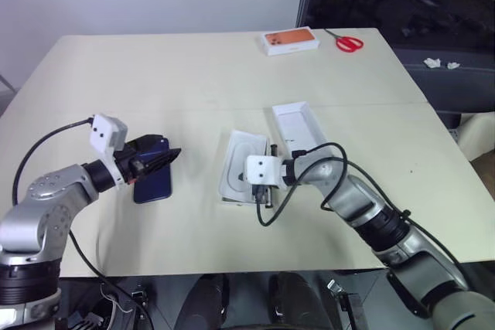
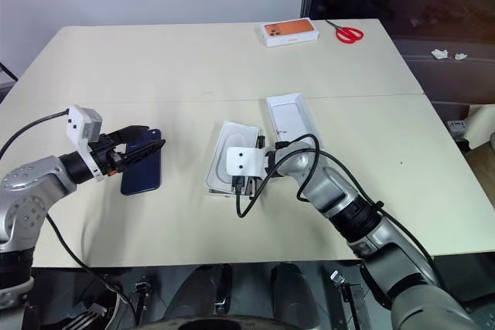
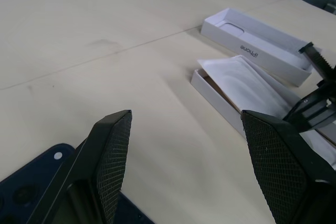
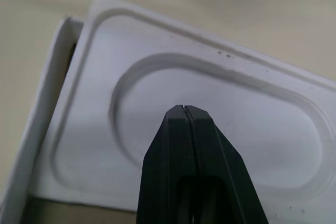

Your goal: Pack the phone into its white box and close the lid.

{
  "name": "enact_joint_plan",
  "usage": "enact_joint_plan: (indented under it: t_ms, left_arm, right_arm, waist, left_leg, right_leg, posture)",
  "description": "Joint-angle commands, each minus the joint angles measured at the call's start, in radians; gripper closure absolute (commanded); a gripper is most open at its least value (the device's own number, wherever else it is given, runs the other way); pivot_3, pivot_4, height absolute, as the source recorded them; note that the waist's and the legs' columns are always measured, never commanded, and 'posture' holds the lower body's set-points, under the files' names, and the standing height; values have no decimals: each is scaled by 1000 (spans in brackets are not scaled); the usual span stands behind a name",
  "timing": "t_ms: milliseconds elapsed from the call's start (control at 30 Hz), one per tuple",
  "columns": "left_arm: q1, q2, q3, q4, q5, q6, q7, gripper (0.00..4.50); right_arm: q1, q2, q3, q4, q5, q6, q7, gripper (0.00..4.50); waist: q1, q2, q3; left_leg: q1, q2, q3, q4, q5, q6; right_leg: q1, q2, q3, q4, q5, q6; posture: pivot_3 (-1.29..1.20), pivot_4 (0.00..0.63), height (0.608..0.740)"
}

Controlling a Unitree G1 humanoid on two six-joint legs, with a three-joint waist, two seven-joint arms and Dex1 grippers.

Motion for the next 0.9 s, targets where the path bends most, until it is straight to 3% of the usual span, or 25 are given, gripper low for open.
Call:
enact_joint_plan:
  t_ms: [33, 533, 667, 900]
  left_arm:
    - [-21, 9, 10, -16, 6, -18, 7, 996]
    - [-45, -2, -3, -8, 19, -20, 29, 996]
    - [-51, -8, -10, 1, 29, -26, 38, 996]
    - [-60, -19, -13, 3, 33, -29, 44, 996]
  right_arm:
    - [-10, -29, 14, -40, -27, -23, 50, 4470]
    - [-22, -126, 0, -52, -78, -118, 166, 4470]
    - [-35, -42, -49, -40, -30, -96, 104, 4470]
    - [-80, -12, -77, 39, -61, -128, 39, 4470]
  waist:
    - [0, 0, 0]
    - [3, 0, 0]
    - [1, 0, 0]
    - [1, 0, 0]
  left_leg:
    - [0, 0, 0, 0, 0, 0]
    - [0, 0, 0, 1, 0, 0]
    - [0, 0, 0, 1, 0, 0]
    - [0, 0, 0, 1, 0, 0]
  right_leg:
    - [0, 0, 0, 0, 0, 0]
    - [1, 0, -1, 0, 0, 0]
    - [1, 0, 0, 0, 0, 0]
    - [1, 0, 0, 0, 0, 0]
  posture:
    - [0, 150, 740]
    - [0, 150, 740]
    - [0, 150, 740]
    - [0, 150, 740]
